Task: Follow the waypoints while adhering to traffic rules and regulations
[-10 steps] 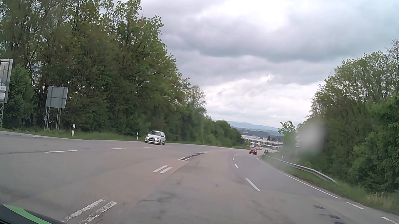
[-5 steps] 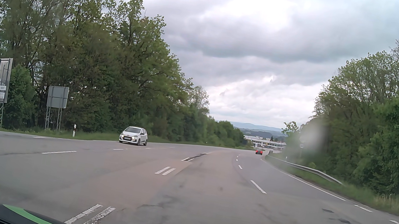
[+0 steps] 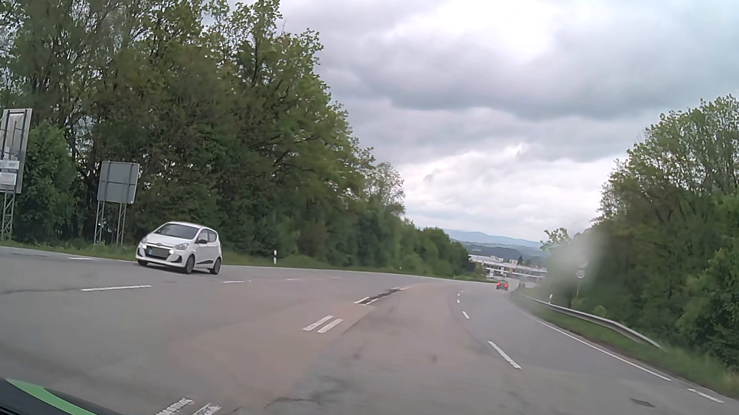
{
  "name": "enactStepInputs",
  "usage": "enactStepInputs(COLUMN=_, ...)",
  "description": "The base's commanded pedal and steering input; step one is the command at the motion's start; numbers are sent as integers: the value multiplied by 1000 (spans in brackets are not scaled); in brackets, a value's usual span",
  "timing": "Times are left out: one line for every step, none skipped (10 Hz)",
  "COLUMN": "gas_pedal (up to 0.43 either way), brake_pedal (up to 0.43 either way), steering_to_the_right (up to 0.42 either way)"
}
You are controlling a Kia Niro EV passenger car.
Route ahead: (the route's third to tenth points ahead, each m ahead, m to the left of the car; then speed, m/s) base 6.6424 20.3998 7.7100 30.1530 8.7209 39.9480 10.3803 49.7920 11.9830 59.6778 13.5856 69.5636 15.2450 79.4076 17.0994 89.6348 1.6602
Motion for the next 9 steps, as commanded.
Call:
enactStepInputs(gas_pedal=150, brake_pedal=0, steering_to_the_right=-324)
enactStepInputs(gas_pedal=169, brake_pedal=0, steering_to_the_right=-370)
enactStepInputs(gas_pedal=177, brake_pedal=0, steering_to_the_right=-402)
enactStepInputs(gas_pedal=177, brake_pedal=0, steering_to_the_right=-434)
enactStepInputs(gas_pedal=189, brake_pedal=0, steering_to_the_right=-447)
enactStepInputs(gas_pedal=197, brake_pedal=0, steering_to_the_right=-460)
enactStepInputs(gas_pedal=197, brake_pedal=0, steering_to_the_right=-487)
enactStepInputs(gas_pedal=209, brake_pedal=0, steering_to_the_right=-513)
enactStepInputs(gas_pedal=228, brake_pedal=0, steering_to_the_right=-540)
